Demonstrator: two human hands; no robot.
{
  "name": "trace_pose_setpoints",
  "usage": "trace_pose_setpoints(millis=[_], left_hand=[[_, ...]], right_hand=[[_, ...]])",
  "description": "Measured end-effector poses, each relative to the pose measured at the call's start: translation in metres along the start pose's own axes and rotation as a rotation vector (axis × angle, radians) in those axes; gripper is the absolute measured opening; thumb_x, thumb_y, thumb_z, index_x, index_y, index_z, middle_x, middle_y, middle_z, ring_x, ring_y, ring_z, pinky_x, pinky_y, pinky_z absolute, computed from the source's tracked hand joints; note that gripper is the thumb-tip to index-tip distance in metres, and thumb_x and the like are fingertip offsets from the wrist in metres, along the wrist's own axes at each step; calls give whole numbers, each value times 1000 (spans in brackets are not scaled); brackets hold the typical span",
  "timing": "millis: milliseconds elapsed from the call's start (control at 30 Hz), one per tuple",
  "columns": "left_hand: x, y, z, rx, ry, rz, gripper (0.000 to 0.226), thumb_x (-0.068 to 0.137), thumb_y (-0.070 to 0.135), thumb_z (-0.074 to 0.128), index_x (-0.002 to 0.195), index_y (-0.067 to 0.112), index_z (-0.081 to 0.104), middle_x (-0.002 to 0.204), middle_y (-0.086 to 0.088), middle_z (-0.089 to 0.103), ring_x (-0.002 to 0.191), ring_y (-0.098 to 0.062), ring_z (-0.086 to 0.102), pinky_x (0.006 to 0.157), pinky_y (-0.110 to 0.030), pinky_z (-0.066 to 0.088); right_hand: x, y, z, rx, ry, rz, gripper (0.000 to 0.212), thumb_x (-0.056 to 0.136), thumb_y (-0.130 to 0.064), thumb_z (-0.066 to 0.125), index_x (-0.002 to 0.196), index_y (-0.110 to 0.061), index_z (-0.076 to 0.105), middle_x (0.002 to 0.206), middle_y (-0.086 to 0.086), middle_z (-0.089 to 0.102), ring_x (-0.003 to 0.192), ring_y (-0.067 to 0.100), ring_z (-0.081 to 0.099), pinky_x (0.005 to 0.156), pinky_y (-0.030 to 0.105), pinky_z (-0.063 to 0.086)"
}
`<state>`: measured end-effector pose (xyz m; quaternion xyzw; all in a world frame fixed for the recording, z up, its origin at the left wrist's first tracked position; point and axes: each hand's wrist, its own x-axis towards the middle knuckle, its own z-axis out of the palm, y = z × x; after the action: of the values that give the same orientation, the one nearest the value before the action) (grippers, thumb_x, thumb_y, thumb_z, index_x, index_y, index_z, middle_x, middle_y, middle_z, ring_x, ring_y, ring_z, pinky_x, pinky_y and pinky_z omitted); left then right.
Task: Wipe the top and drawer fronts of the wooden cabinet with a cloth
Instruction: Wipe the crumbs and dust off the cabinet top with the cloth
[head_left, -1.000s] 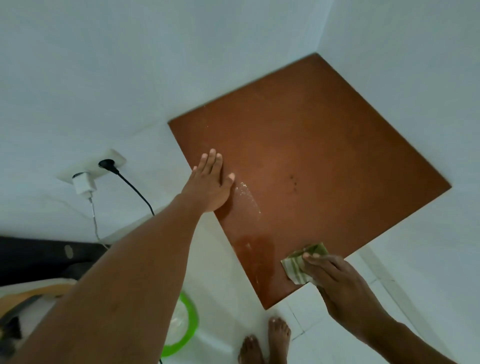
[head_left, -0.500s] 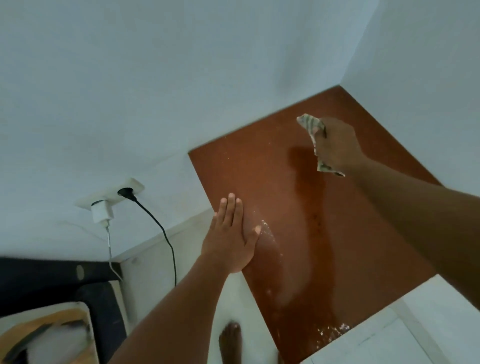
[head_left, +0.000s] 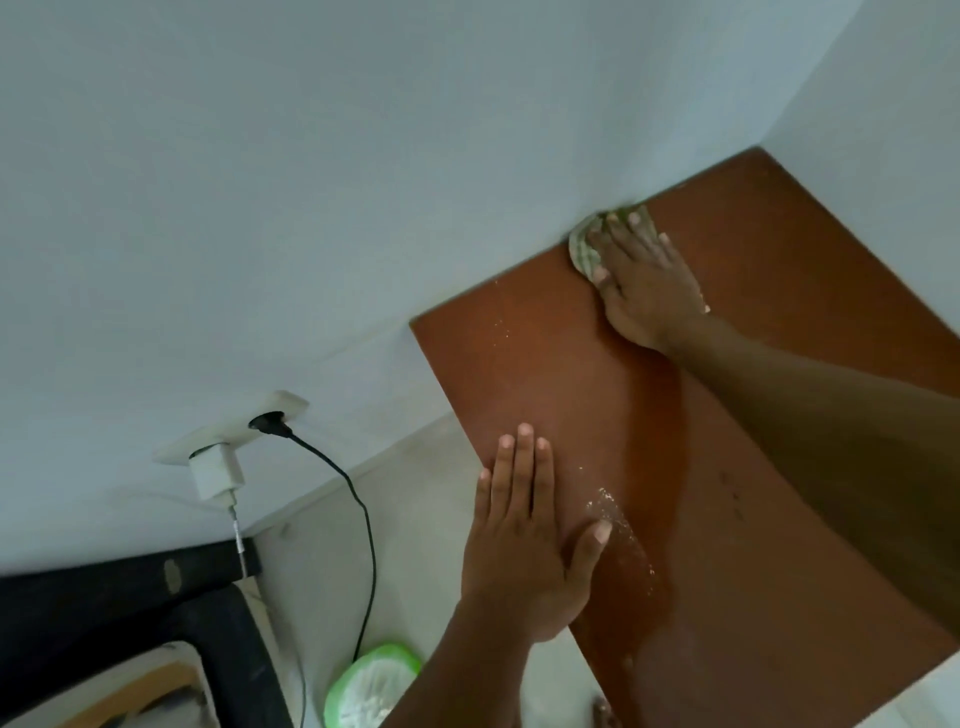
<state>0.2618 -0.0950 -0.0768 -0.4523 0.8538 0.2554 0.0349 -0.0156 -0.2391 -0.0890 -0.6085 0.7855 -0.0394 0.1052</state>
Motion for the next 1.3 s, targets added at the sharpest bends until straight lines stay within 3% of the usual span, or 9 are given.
trace_pose_setpoints(millis=[167,267,333,400,533,767,1000,1133,1300], left_hand=[[1,-2,1,-22,4,2,88,97,73,18,157,20,-19,163,4,-31,148,-14,-33,122,-38,-14],[2,0,-1,-29,-21,14,87,98,72,15,155,20,-25,160,4,-38,145,-13,-38,121,-38,-15],[1,-1,-2,-34,-18,26,85,99,71,13,155,19,-25,160,4,-38,144,-12,-38,121,-38,-15],[1,-5,-1,-47,12,45,82,101,67,14,158,18,-17,163,3,-30,147,-12,-34,122,-37,-13],[-12,-28,-2,16,46,143,75,104,61,14,161,15,0,168,0,-12,152,-12,-21,125,-36,-4],[-30,-44,-9,11,-23,133,71,104,56,14,160,16,-2,167,2,-14,152,-12,-20,126,-37,-1],[-23,-45,-14,54,-20,141,63,105,40,19,160,11,8,168,-4,-3,154,-17,-8,126,-38,0],[-24,-40,-13,63,-52,119,70,98,43,8,160,11,7,169,-6,-2,155,-18,-7,126,-37,-1],[-26,-34,-17,104,-96,86,65,105,43,14,161,11,2,169,-5,-8,155,-18,-10,125,-37,-4]], right_hand=[[-47,-41,9,65,-72,-225,57,103,-33,29,159,-29,23,168,-6,11,156,15,0,125,40,1],[-61,-45,10,165,-86,-291,55,101,-29,40,156,-27,33,166,-4,23,156,17,10,125,42,12],[-56,-39,7,93,-49,-274,57,100,-40,35,156,-29,32,166,-3,25,156,19,12,124,47,17],[-45,-36,8,-3,-56,-219,57,104,-47,27,159,-34,21,168,-6,14,157,17,2,125,48,8],[-32,-60,19,-31,-10,-113,57,105,-47,23,160,-35,13,170,-7,8,157,18,-2,126,50,3],[-44,-114,33,-72,-47,-269,60,103,-45,23,160,-33,13,169,-5,11,157,18,0,125,54,6],[-123,-90,37,-83,-57,-333,56,105,-44,20,160,-32,17,169,-5,11,157,19,1,124,55,10],[-176,-79,40,-84,-42,-263,57,105,-44,18,160,-30,20,169,-4,12,157,18,3,123,57,13],[-254,-66,45,-63,-72,-223,57,106,-44,15,161,-30,12,170,-5,7,157,17,-2,124,56,13]])
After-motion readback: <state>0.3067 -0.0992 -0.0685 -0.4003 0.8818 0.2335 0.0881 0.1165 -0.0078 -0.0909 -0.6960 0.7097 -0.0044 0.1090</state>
